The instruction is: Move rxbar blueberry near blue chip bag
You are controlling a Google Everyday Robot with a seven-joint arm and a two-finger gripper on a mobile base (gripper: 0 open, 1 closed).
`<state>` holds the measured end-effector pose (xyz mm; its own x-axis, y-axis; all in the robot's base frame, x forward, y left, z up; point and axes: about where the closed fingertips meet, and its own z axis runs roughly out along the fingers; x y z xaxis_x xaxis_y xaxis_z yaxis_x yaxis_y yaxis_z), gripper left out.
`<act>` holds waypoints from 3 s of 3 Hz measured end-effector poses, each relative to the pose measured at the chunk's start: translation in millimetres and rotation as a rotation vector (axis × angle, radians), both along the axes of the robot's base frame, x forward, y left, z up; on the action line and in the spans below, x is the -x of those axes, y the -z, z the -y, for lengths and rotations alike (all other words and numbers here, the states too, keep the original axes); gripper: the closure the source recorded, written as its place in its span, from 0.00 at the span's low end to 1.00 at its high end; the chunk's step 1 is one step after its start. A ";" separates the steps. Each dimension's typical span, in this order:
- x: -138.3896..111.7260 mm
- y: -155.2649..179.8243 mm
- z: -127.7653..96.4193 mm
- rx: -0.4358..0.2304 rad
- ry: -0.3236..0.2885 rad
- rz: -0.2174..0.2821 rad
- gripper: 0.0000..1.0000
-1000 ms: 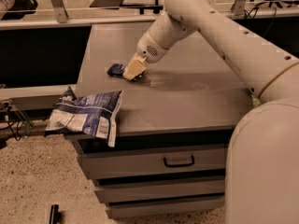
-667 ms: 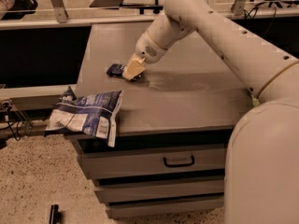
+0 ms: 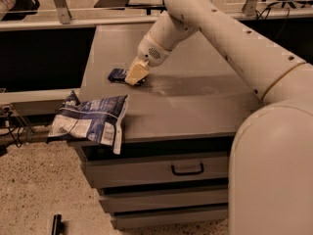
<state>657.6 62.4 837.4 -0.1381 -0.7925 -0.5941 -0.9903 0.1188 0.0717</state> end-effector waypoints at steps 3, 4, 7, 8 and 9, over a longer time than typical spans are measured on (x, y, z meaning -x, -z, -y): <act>36.0 -60.9 5.7 0.050 -0.280 0.103 1.00; 41.1 -76.2 10.4 0.055 -0.309 0.131 1.00; 36.3 -69.9 6.4 0.023 -0.362 0.136 1.00; 39.8 -65.7 6.3 -0.033 -0.395 0.196 1.00; 58.0 -63.4 7.5 -0.078 -0.468 0.235 0.98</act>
Offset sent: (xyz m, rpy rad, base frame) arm -0.0422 0.0041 0.0519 -0.0885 -0.0565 0.3814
